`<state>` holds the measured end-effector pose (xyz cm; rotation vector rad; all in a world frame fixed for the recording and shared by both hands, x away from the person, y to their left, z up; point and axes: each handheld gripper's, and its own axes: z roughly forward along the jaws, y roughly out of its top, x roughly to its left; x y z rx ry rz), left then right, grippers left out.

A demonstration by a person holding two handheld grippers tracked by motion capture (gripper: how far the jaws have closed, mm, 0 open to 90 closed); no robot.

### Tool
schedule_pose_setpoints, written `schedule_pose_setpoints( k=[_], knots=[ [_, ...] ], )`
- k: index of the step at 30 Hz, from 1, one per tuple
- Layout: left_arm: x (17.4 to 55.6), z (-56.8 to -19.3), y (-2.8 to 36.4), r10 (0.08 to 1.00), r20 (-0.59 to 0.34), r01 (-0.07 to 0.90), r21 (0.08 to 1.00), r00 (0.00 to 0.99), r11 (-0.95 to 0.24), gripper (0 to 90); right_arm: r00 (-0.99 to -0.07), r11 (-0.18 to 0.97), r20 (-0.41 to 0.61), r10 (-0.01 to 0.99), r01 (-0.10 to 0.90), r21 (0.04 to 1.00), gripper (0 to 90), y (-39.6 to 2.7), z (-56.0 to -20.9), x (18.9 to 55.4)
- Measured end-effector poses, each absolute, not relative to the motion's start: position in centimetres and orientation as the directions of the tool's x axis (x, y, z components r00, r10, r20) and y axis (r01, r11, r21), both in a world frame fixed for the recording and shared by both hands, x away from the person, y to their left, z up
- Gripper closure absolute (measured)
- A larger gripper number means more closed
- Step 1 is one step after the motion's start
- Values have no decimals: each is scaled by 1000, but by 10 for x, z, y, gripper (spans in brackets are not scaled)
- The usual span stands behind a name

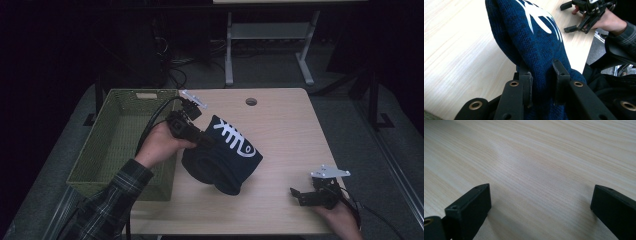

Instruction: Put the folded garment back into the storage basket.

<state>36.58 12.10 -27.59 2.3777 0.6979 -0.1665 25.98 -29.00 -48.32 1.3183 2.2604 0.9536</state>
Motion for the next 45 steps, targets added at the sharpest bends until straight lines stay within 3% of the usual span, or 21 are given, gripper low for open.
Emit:
schedule_pose_setpoints(
  k=[26, 45],
  knots=[
    [368, -226, 170, 534, -290, 594, 555, 794, -582, 743, -503, 339, 31, 864, 625, 703, 28, -290, -483, 260],
    [360, -192, 230, 622, -249, 622, 602, 742, -501, 742, -503, 339, 31, 864, 625, 703, 28, -290, -483, 260]
  ],
)
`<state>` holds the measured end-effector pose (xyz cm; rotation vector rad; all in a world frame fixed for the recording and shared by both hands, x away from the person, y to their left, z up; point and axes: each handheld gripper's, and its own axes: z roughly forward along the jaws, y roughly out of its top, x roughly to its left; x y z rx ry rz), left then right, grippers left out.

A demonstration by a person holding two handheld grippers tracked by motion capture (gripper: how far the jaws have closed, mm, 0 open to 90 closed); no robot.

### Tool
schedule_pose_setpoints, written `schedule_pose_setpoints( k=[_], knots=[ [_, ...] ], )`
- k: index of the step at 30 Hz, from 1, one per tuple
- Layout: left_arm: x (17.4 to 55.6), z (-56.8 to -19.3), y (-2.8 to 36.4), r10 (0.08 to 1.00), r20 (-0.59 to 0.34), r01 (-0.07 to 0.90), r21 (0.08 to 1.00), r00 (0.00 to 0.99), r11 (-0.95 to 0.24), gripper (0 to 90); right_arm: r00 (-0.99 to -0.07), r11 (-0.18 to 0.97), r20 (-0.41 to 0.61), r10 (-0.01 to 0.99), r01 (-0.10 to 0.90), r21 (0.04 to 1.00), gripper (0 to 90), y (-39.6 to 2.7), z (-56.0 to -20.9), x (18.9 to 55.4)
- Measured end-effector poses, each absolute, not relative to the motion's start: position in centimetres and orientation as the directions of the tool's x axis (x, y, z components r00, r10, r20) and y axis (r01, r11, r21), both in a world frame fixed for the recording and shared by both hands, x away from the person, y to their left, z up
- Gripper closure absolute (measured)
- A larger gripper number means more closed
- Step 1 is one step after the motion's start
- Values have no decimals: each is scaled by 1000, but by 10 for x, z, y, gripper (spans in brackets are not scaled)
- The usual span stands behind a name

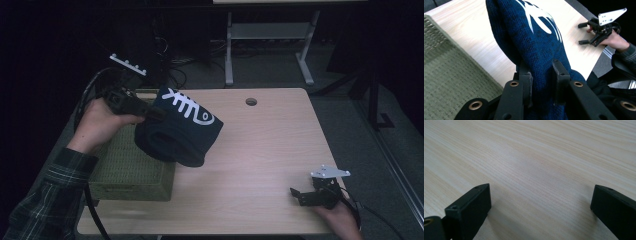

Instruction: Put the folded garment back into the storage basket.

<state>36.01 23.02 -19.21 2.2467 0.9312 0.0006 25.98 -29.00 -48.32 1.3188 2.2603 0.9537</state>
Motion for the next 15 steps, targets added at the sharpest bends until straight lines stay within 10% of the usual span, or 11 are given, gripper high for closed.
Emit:
schedule_pose_setpoints(
  k=[15],
  knots=[
    [351, -174, 275, 686, -244, 644, 643, 685, -415, 743, -503, 338, 31, 864, 625, 704, 28, -290, -483, 260]
  ],
)
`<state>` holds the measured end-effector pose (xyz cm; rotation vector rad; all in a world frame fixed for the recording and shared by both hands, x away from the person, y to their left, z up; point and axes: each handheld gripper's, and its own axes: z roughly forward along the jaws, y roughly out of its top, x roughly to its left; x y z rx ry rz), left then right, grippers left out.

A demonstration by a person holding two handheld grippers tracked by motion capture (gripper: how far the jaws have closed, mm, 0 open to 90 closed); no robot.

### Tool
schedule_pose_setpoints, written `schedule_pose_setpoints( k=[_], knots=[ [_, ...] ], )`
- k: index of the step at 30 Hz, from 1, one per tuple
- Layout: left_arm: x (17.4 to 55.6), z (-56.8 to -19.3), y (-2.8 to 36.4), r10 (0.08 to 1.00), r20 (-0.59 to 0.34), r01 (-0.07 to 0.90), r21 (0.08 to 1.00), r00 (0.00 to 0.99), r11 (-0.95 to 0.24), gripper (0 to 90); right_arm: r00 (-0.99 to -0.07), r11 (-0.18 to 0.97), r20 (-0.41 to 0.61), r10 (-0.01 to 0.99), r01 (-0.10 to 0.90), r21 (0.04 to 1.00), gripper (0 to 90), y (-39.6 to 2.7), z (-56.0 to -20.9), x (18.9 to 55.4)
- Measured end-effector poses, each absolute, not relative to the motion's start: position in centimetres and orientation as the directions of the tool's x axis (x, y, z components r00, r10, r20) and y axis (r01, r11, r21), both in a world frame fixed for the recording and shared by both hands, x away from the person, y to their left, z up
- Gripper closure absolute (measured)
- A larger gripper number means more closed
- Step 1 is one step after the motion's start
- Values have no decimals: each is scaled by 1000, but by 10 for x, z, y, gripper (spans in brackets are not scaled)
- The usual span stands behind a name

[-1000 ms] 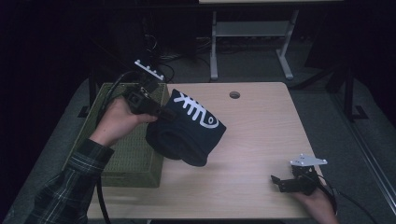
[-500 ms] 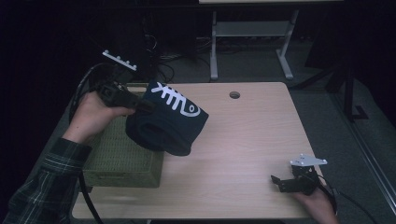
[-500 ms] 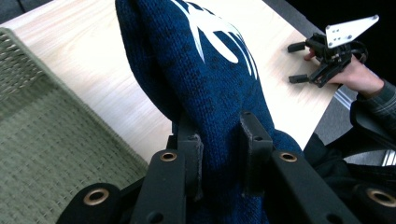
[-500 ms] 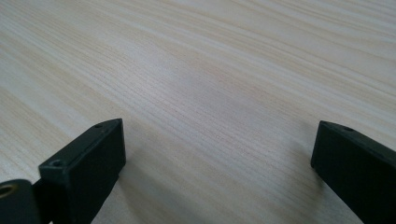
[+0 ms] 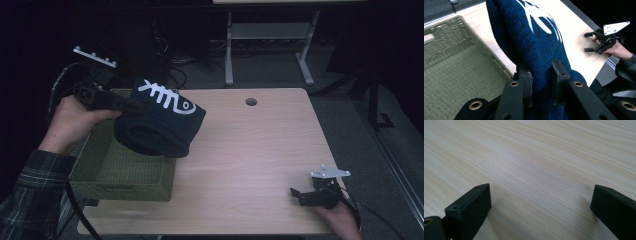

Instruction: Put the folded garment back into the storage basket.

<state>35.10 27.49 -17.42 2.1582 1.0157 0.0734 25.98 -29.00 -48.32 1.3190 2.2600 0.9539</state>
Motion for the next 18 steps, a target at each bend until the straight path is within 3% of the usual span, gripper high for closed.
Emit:
schedule_pose_setpoints(
  k=[18],
  knots=[
    [335, -187, 325, 745, -273, 683, 657, 609, -319, 744, -503, 339, 31, 864, 625, 704, 28, -290, -483, 260]
  ],
)
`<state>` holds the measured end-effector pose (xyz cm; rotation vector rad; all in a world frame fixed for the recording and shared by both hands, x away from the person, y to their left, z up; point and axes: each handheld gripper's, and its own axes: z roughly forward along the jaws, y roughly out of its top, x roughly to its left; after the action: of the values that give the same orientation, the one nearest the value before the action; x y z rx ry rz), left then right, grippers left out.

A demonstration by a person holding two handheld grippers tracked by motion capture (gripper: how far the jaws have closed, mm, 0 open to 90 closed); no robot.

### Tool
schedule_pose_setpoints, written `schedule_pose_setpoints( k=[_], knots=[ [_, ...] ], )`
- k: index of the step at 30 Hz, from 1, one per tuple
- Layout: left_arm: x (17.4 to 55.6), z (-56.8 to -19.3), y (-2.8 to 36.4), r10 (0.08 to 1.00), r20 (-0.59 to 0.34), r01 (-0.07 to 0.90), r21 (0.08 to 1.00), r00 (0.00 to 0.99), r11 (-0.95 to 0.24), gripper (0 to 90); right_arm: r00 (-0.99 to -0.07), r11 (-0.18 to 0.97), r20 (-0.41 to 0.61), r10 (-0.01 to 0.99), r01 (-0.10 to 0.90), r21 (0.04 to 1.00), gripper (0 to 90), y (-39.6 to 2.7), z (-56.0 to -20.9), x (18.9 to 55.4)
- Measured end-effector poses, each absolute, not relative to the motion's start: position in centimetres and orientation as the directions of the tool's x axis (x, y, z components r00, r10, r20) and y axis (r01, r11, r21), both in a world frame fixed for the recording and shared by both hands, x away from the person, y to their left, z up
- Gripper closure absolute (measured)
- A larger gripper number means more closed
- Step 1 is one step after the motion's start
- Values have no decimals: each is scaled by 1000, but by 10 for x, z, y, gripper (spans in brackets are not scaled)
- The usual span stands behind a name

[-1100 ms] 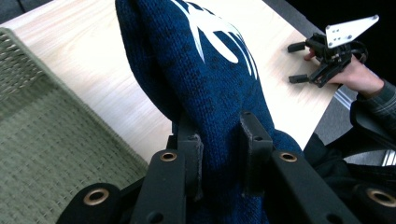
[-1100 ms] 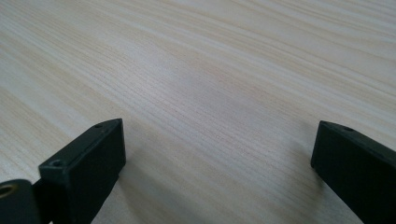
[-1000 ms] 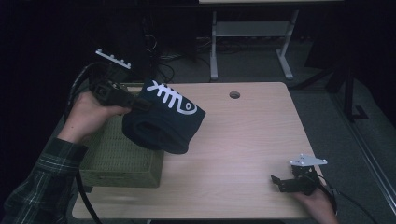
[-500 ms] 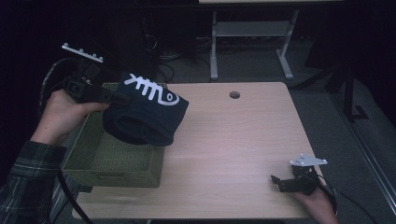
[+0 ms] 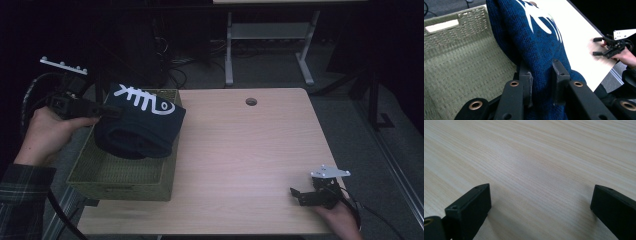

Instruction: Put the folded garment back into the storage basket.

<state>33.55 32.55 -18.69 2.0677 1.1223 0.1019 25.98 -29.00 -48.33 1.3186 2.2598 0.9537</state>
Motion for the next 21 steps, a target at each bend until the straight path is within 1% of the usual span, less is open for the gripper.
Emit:
schedule_pose_setpoints(
  k=[10, 21],
  knots=[
    [327, -203, 342, 747, -305, 703, 649, 591, -291, 746, -500, 337, 30, 866, 626, 703, 28, -290, -483, 260],
    [327, -235, 363, 751, -360, 741, 625, 554, -247, 746, -500, 337, 30, 866, 626, 703, 28, -290, -483, 260]
  ],
)
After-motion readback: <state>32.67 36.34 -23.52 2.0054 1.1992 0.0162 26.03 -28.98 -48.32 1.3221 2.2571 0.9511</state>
